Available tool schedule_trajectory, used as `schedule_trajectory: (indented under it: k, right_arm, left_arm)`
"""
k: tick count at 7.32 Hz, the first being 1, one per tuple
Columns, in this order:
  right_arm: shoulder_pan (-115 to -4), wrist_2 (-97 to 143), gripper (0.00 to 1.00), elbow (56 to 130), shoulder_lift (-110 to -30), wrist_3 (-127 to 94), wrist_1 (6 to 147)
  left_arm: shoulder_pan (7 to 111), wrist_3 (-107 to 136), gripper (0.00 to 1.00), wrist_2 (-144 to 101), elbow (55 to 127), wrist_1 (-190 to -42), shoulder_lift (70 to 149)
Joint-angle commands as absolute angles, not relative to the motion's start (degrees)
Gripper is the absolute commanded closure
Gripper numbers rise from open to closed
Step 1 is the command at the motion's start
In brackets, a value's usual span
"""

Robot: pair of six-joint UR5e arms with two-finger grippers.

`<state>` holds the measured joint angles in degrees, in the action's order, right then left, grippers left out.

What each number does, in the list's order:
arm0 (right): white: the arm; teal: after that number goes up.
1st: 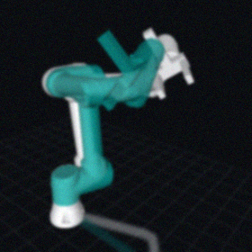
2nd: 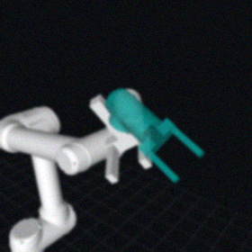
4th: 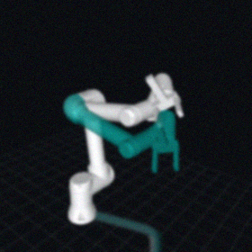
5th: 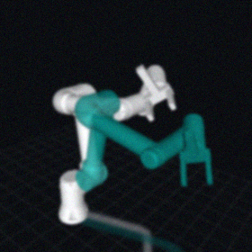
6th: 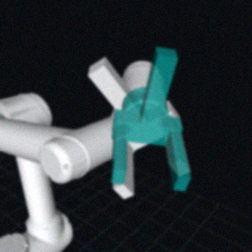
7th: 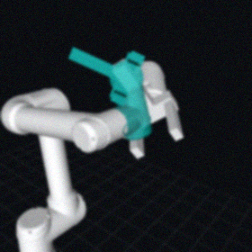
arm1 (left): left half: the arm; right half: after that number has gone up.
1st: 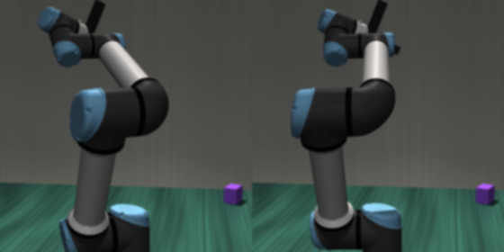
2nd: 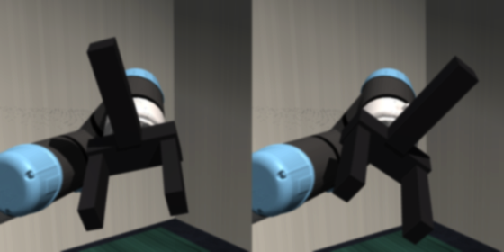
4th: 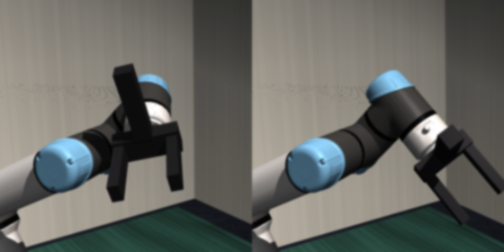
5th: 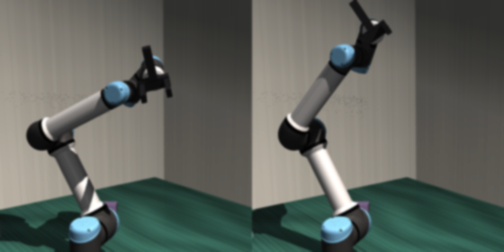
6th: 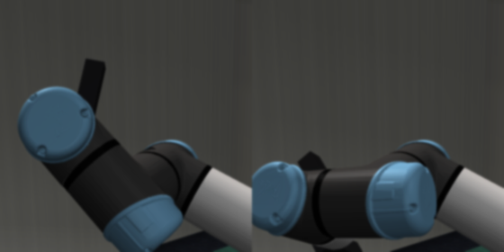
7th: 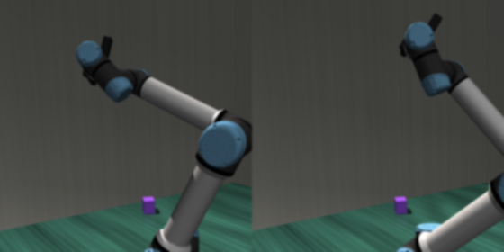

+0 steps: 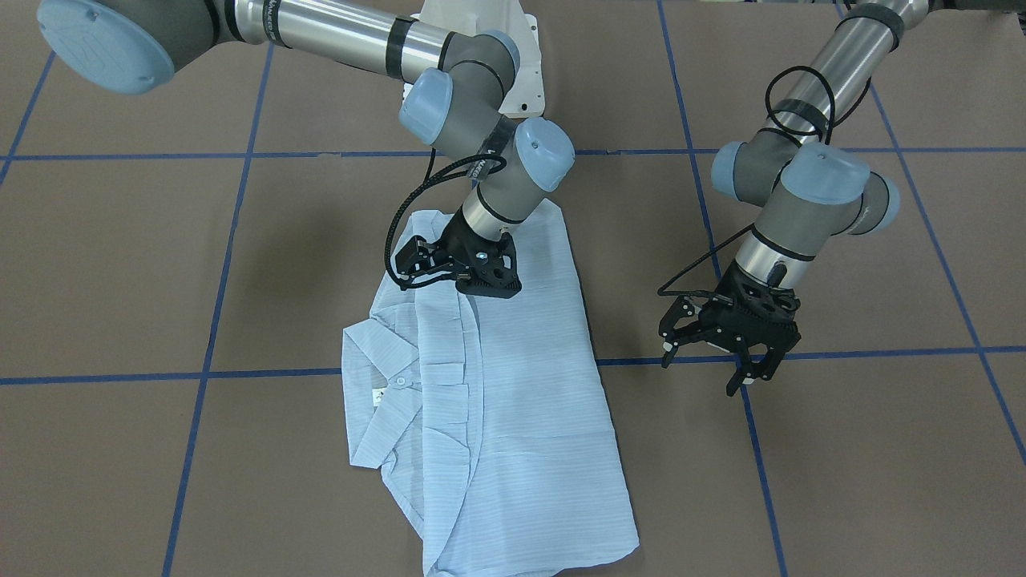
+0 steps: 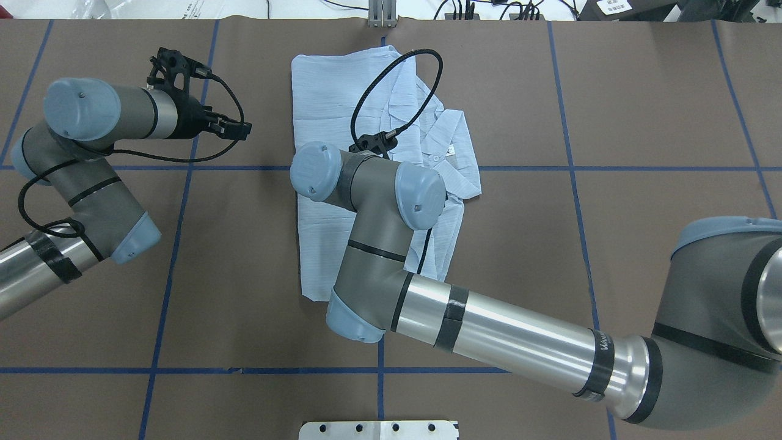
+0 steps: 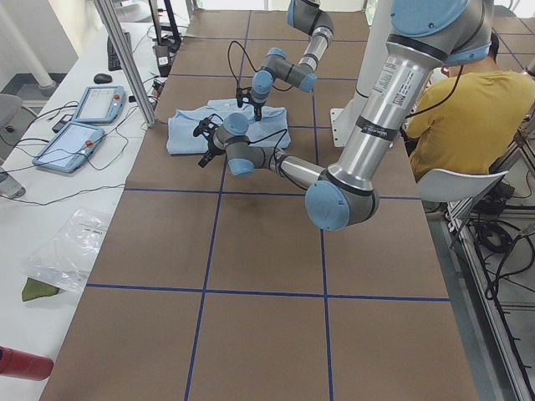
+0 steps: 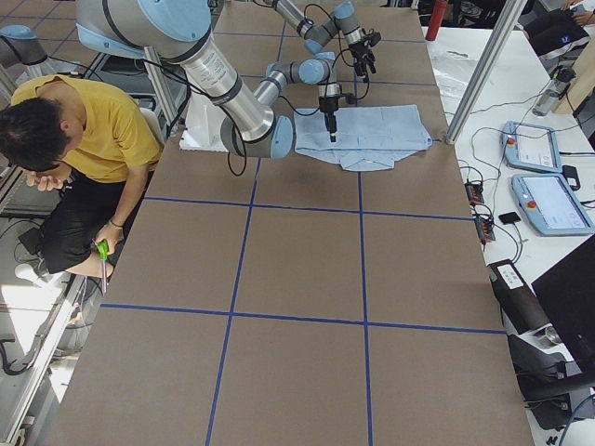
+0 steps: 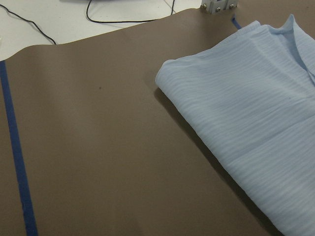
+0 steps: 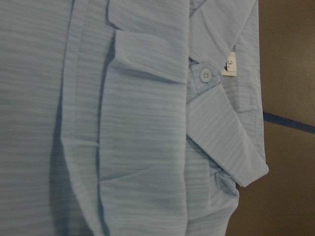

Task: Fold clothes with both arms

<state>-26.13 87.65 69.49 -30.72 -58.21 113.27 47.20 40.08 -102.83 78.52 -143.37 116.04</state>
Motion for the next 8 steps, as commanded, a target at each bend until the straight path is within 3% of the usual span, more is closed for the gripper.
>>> schedule_trajectory:
  k: [1, 5, 8]
  right_arm:
    - [-27.33, 87.45, 0.00, 76.33, -37.48, -55.39, 114.17]
    - [-31.55, 87.28, 0.00, 94.89, -54.72, -48.35, 115.22]
    - [-34.18, 89.89, 0.00, 102.45, -56.78, -49.12, 109.56]
  left_arm:
    - [47.20, 40.08, 0.00, -102.83, 78.57, -143.35, 116.02]
    - [47.20, 40.08, 0.00, -102.83, 78.57, -143.35, 116.02]
    - [47.20, 41.56, 0.00, -103.27, 79.10, -143.26, 116.63]
